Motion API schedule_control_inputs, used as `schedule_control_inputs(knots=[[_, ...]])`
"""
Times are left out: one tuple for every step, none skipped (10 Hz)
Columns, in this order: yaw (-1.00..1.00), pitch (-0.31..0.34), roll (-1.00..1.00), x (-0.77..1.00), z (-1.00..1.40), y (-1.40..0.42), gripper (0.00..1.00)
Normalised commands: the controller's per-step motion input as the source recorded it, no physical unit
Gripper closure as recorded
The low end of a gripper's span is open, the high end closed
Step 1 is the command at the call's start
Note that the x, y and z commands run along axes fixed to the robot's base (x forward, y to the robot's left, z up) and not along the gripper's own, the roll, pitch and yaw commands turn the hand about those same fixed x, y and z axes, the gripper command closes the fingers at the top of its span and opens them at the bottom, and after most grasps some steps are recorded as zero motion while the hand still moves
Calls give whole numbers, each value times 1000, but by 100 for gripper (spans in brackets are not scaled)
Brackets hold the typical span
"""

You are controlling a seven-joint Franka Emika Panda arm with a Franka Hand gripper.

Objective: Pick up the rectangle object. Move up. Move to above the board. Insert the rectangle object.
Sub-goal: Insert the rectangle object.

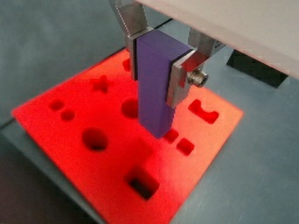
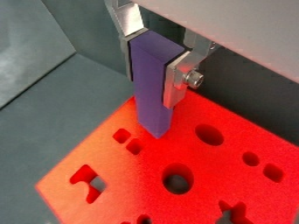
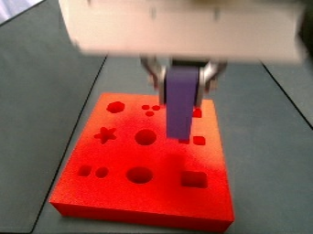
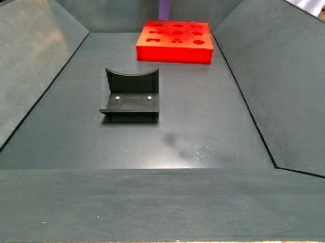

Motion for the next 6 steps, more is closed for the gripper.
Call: schedule_control_inputs(knots=[[-3, 83, 281, 360, -300, -751, 100], [0, 59, 244, 303, -289, -714, 100], [6, 16, 219, 143, -209, -611, 100], [6, 0, 206, 149, -217, -614, 100], [46, 1, 221, 163, -211, -666, 100], [100, 23, 234, 83, -126, -637, 100]])
